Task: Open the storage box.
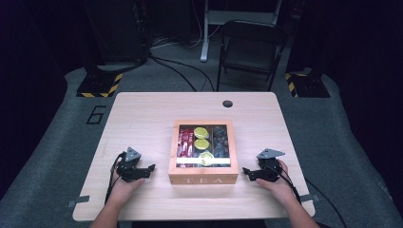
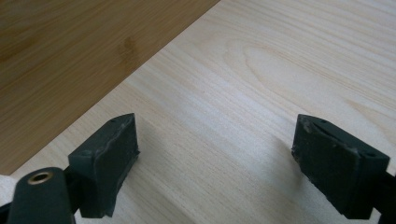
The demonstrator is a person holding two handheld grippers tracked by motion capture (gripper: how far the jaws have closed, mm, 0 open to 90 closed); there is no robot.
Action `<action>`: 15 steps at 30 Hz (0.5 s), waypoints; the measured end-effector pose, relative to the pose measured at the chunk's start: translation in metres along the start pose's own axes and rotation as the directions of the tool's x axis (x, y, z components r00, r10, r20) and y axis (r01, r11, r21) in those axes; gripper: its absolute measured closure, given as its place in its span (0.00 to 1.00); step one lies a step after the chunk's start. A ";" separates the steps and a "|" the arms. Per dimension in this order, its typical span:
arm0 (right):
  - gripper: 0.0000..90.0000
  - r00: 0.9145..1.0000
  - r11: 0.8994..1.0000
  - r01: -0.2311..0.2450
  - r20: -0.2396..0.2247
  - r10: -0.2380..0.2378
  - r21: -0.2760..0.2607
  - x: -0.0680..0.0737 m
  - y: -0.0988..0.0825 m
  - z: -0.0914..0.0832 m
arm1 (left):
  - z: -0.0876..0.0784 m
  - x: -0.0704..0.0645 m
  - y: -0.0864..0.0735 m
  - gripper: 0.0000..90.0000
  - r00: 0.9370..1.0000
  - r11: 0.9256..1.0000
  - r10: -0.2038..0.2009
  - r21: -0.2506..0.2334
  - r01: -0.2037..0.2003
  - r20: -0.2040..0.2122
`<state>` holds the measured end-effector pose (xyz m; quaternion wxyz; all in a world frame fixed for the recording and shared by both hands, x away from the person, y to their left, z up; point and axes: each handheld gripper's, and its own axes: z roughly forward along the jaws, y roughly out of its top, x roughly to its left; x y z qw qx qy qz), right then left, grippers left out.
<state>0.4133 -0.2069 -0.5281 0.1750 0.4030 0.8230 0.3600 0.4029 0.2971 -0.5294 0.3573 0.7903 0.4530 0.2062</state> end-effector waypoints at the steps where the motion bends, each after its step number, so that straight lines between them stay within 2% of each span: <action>1: 0.15 1.000 1.000 0.001 0.000 -0.001 0.001 0.000 0.000 0.000 | 0.001 -0.001 0.000 0.24 1.000 1.000 -0.003 -0.006 0.003 -0.006; 5: 0.14 1.000 1.000 0.013 0.000 -0.013 0.006 0.000 0.000 0.000 | 0.001 -0.001 0.000 0.23 1.000 1.000 -0.005 -0.004 0.005 -0.005; 7: 0.13 1.000 1.000 0.008 0.003 -0.008 0.003 0.001 0.001 0.001 | 0.000 -0.001 0.000 0.22 1.000 1.000 0.007 0.005 -0.007 0.001; 8: 0.12 1.000 1.000 -0.016 0.009 0.016 0.005 0.003 0.000 0.001 | 0.000 -0.001 0.000 0.21 1.000 1.000 0.007 0.005 -0.007 0.001; 11: 0.12 1.000 1.000 -0.016 0.018 0.016 0.001 0.003 0.000 0.001 | 0.001 -0.002 0.001 0.19 1.000 1.000 0.004 0.011 -0.004 0.006; 12: 0.12 1.000 1.000 0.001 0.017 -0.001 -0.003 0.002 0.000 0.001 | 0.001 -0.002 0.001 0.19 1.000 1.000 0.004 0.011 -0.004 0.006; 14: 0.13 1.000 1.000 -0.022 0.023 0.022 0.002 0.004 0.000 0.001 | 0.001 -0.002 0.001 0.19 1.000 1.000 0.004 0.012 -0.004 0.005; 15: 0.13 1.000 1.000 -0.015 0.025 0.015 0.003 0.003 0.000 0.001 | 0.001 -0.002 0.001 0.19 1.000 1.000 0.003 0.012 -0.003 0.005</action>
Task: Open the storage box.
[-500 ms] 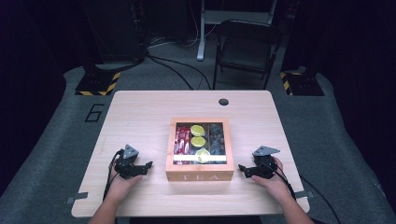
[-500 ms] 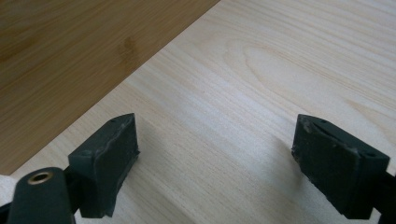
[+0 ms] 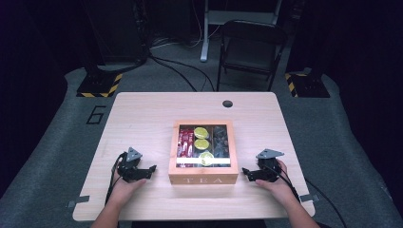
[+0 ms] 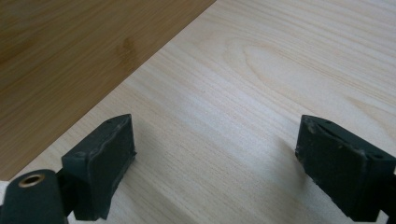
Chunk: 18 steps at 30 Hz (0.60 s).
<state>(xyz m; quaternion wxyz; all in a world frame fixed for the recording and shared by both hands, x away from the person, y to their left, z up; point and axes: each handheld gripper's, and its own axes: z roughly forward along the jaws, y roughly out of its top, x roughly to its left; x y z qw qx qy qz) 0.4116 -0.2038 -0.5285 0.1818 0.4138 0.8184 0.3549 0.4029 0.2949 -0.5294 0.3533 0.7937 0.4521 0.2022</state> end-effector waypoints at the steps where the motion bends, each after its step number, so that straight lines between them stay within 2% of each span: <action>1: 0.13 1.000 1.000 -0.001 -0.002 0.001 0.000 0.000 0.000 0.000 | 0.000 0.000 0.000 0.19 1.000 1.000 0.000 0.000 0.000 -0.001; 6: 0.16 1.000 1.000 -0.012 0.009 0.012 -0.011 0.003 -0.001 -0.001 | 0.000 -0.001 0.000 0.19 1.000 1.000 -0.005 0.000 0.005 -0.004; 9: 0.17 1.000 1.000 -0.002 0.006 0.002 -0.006 0.002 -0.001 -0.002 | 0.000 -0.001 0.000 0.19 1.000 1.000 -0.008 0.001 0.008 -0.007; 11: 0.26 1.000 1.000 -0.005 -0.010 0.005 -0.007 0.004 0.000 -0.003 | -0.001 -0.002 0.002 0.20 1.000 1.000 -0.014 0.013 0.014 -0.006; 12: 0.26 1.000 1.000 -0.005 -0.010 0.005 -0.007 0.004 0.000 -0.003 | -0.001 -0.002 0.002 0.20 1.000 1.000 -0.014 0.013 0.014 -0.006; 14: 0.36 1.000 1.000 0.014 -0.019 -0.014 0.003 0.005 0.002 -0.005 | -0.002 -0.004 0.003 0.23 0.999 0.999 -0.038 0.017 0.038 0.011; 16: 0.40 0.999 1.000 0.016 -0.033 -0.016 0.020 0.006 0.003 -0.007 | -0.004 -0.004 0.005 0.28 0.998 0.998 -0.049 0.031 0.048 0.026; 17: 0.41 0.999 1.000 0.018 -0.031 -0.018 0.024 0.007 0.004 -0.007 | -0.005 -0.006 0.006 0.29 0.997 0.997 -0.066 0.033 0.065 0.028; 18: 0.42 0.999 0.999 0.019 -0.033 -0.018 0.029 0.007 0.004 -0.008 | -0.005 -0.007 0.007 0.29 0.998 0.998 -0.055 0.033 0.053 0.032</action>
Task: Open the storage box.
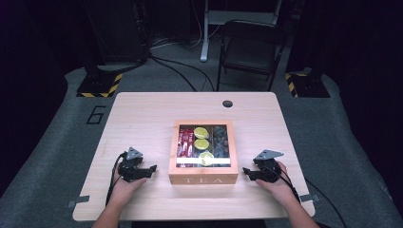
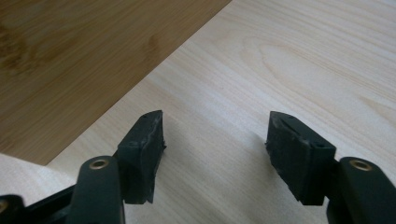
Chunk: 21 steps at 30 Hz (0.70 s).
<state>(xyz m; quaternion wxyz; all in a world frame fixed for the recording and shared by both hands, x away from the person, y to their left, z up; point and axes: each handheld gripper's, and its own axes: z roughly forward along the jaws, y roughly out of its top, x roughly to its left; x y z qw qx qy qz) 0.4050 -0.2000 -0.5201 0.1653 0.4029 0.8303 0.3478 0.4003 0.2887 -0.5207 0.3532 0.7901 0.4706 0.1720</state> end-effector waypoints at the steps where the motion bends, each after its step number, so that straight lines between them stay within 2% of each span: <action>1: 0.42 1.000 1.000 0.008 -0.015 -0.008 0.012 0.000 0.001 -0.001 | -0.001 -0.002 0.001 0.31 1.000 1.000 -0.004 -0.007 0.004 0.004; 5: 0.43 1.000 1.000 0.010 -0.025 -0.009 0.019 0.002 0.002 -0.004 | -0.005 -0.006 0.005 0.34 1.000 1.000 -0.009 -0.018 0.010 0.025; 6: 0.44 1.000 1.000 0.008 -0.023 -0.008 -0.003 0.003 0.003 -0.006 | -0.008 -0.009 0.006 0.35 0.999 1.000 -0.004 -0.017 0.005 0.048; 9: 0.46 0.999 1.000 0.014 -0.030 -0.014 -0.003 0.003 0.005 -0.011 | -0.011 -0.012 0.008 0.35 0.999 1.000 0.008 -0.018 -0.007 0.054; 12: 0.47 1.000 1.000 0.015 -0.023 -0.015 -0.028 0.003 0.006 -0.015 | -0.015 -0.016 0.010 0.36 0.998 0.999 0.006 -0.045 -0.003 0.066; 13: 0.47 0.999 0.999 0.012 -0.033 -0.013 -0.032 0.003 0.006 -0.017 | -0.017 -0.017 0.010 0.37 0.997 0.999 0.002 -0.048 0.002 0.075; 16: 0.48 1.000 0.999 0.006 -0.024 -0.007 -0.042 0.005 0.006 -0.021 | -0.020 -0.017 0.011 0.38 0.996 0.998 -0.002 -0.058 0.008 0.089; 19: 0.48 1.000 0.998 0.026 -0.014 -0.027 -0.053 0.007 0.007 -0.026 | -0.025 -0.018 0.011 0.39 0.995 0.997 -0.015 -0.070 0.022 0.103; 21: 0.48 0.999 0.998 0.035 -0.012 -0.036 -0.060 0.009 0.007 -0.030 | -0.027 -0.019 0.011 0.39 0.993 0.995 -0.039 -0.088 0.049 0.110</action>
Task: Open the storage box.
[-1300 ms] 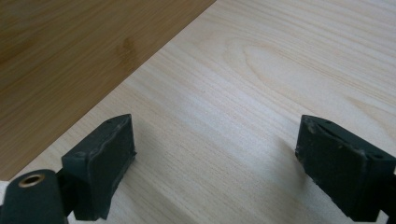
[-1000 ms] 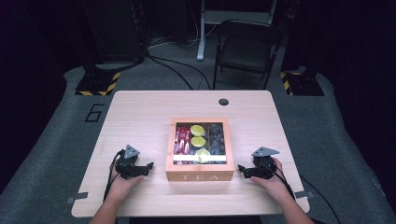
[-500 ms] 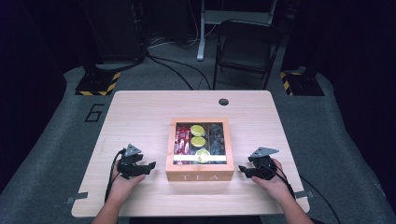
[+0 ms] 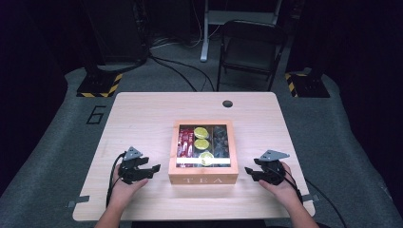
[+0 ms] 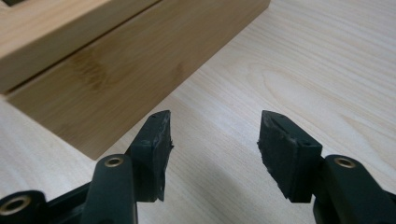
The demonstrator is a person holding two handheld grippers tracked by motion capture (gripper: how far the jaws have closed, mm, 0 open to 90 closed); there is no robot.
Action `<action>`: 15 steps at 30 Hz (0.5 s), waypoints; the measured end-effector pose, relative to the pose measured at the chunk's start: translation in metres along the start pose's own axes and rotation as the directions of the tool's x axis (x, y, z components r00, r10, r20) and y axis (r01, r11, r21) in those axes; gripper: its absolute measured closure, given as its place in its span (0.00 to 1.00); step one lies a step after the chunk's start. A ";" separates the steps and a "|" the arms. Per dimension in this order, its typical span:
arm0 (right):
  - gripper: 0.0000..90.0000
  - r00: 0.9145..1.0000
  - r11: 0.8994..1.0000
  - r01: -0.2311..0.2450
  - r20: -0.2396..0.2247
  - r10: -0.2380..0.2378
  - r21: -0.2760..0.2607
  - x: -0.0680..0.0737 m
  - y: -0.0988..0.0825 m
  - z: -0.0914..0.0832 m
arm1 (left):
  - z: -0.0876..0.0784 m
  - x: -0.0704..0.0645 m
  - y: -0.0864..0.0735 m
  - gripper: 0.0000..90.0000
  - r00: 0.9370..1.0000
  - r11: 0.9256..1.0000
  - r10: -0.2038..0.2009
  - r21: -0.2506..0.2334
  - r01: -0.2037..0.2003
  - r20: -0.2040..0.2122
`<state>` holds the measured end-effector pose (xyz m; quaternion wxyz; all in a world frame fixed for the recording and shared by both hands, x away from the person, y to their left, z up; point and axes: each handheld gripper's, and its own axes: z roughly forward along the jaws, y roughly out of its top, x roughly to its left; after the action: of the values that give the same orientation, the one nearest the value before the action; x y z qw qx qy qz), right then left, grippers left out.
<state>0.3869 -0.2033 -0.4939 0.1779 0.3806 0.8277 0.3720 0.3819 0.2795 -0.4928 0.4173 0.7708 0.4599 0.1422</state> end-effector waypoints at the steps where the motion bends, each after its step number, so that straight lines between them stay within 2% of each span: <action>1: 0.49 1.000 1.000 0.005 -0.007 -0.005 -0.013 0.002 0.001 -0.004 | -0.003 0.000 0.001 0.40 1.000 1.000 -0.010 0.002 0.010 0.007; 4: 0.49 1.000 0.999 -0.009 -0.014 0.008 -0.035 0.003 0.002 -0.009 | -0.006 -0.002 0.002 0.40 1.000 1.000 -0.023 -0.018 0.023 0.011; 5: 0.49 1.000 0.999 -0.012 -0.015 0.011 -0.051 0.003 0.002 -0.011 | -0.008 -0.001 0.003 0.40 0.999 0.999 -0.030 -0.021 0.031 0.025; 6: 0.49 0.999 0.999 -0.024 -0.023 0.023 -0.045 0.004 0.003 -0.013 | -0.010 -0.002 0.003 0.40 0.998 0.998 -0.046 -0.041 0.048 0.042; 7: 0.49 0.999 0.998 -0.031 -0.039 0.029 -0.053 0.003 0.004 -0.015 | -0.012 -0.002 0.003 0.40 0.997 0.997 -0.054 -0.057 0.057 0.060; 8: 0.49 0.996 0.996 -0.063 -0.063 0.059 -0.068 0.003 0.005 -0.016 | -0.014 -0.002 0.004 0.39 0.996 0.996 -0.064 -0.064 0.068 0.061; 9: 0.49 0.994 0.993 -0.085 -0.081 0.078 -0.082 0.003 0.006 -0.018 | -0.015 -0.002 0.004 0.39 0.996 0.995 -0.067 -0.063 0.071 0.062; 15: 0.49 0.992 0.994 -0.088 -0.097 0.080 -0.073 0.006 0.017 -0.031 | -0.023 -0.003 0.013 0.39 0.995 0.995 -0.082 -0.044 0.085 0.056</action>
<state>0.3734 -0.2061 -0.4613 0.1376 0.3902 0.8034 0.4282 0.3742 0.2859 -0.4684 0.4528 0.7447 0.4769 0.1144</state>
